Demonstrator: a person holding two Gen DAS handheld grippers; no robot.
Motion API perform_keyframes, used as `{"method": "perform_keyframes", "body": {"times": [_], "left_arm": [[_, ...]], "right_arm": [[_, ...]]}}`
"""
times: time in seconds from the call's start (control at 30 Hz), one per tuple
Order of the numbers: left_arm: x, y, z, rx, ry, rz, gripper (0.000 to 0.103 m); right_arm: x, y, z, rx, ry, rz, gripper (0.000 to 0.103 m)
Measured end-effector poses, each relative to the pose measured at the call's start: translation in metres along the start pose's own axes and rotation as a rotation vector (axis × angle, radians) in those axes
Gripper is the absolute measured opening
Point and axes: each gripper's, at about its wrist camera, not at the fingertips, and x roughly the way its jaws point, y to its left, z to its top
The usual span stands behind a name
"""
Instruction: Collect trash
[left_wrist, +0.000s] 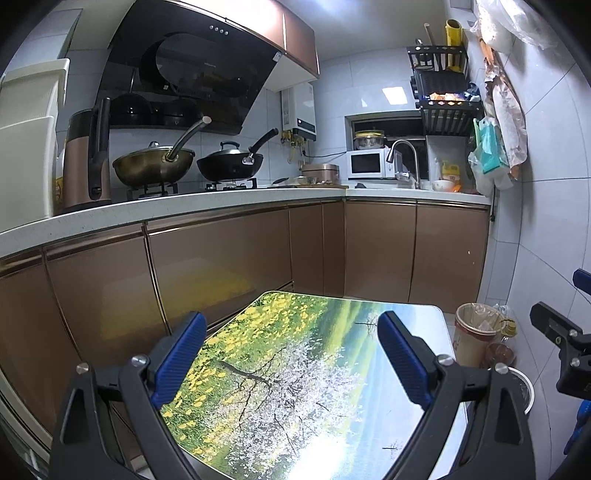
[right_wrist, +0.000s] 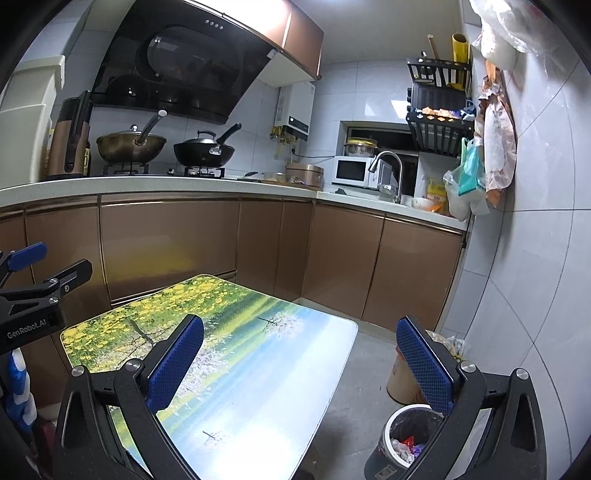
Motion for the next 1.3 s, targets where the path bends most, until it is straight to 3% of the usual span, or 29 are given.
{"method": "perform_keyframes", "body": {"times": [1.3], "left_arm": [[0.086,0.000,-0.036,0.000,0.191,-0.061,0.094]], "right_arm": [[0.086,0.000,-0.025,0.015,0.175,0.001,0.102]]}}
